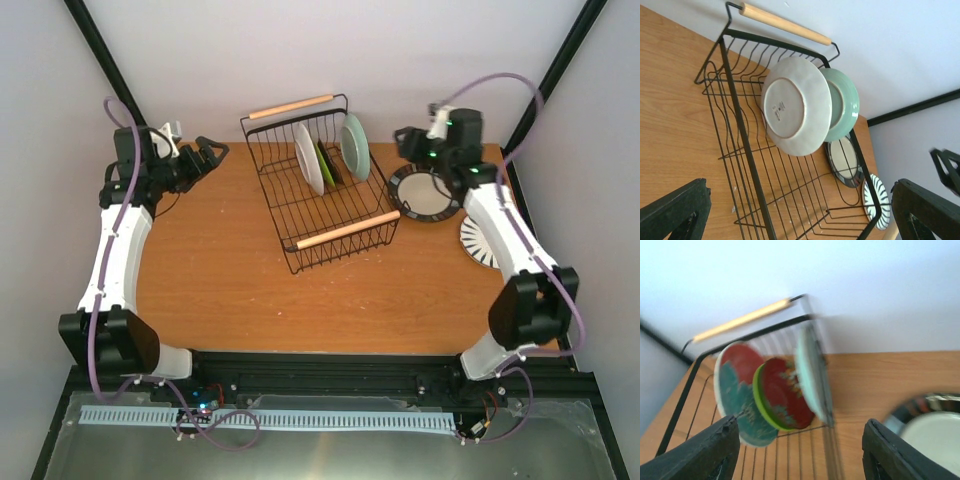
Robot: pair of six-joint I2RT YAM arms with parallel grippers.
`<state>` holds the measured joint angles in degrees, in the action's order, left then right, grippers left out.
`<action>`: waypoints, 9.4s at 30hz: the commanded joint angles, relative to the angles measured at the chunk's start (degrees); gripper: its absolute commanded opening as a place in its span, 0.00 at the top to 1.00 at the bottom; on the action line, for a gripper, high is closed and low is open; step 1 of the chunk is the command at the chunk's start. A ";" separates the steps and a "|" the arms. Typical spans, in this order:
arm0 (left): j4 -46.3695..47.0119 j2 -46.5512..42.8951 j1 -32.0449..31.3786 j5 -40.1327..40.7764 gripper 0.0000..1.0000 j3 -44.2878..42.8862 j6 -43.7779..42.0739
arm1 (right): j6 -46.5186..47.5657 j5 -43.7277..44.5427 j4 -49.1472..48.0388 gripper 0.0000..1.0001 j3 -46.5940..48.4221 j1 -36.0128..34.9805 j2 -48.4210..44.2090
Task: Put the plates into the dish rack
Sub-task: Move the plate to the center of the board, then move the dish rack to the center of the board.
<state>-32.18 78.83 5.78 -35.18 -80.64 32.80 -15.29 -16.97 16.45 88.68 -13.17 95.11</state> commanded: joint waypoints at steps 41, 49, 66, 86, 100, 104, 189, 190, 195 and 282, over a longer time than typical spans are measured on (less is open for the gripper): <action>8.35 -9.69 0.29 -1.73 0.00 14.16 9.10 | -76.97 27.13 -5.37 0.41 -55.52 18.48 -26.14; 9.60 -9.45 0.34 -1.12 0.00 13.63 7.99 | -36.29 23.54 20.71 0.31 -22.67 17.83 -14.48; 7.40 -11.35 0.37 -5.49 0.00 18.72 2.00 | 2.91 34.09 49.39 0.36 -4.36 14.12 5.00; 6.62 -11.16 0.37 -5.47 0.00 21.53 -0.25 | 9.91 40.01 39.43 0.41 -10.22 11.06 14.50; 5.06 -9.17 0.37 -4.25 0.00 20.68 -1.77 | 11.07 40.23 30.96 0.43 -12.44 12.87 19.85; 4.59 -8.32 0.37 -4.02 0.00 20.11 -2.11 | 11.61 39.99 29.69 0.46 -12.46 13.85 20.36; -23.14 -50.15 -4.47 -5.55 0.05 39.70 6.84 | -12.57 1.78 25.06 0.97 -44.25 -20.80 -16.42; -23.90 -50.66 -4.46 -5.63 0.05 39.69 6.80 | -12.61 1.46 24.52 0.97 -44.10 -21.70 -16.32; -25.16 -51.75 -4.51 -6.04 0.00 39.90 6.65 | -13.00 1.26 21.56 0.97 -43.04 -26.64 -14.61; -8.37 -28.38 -4.53 3.63 0.00 32.61 1.13 | -22.10 4.79 25.53 0.97 -8.24 -3.22 -4.80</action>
<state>-40.75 50.04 1.48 -32.23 -45.82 35.59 -40.12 -15.20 43.42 77.82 -19.73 88.51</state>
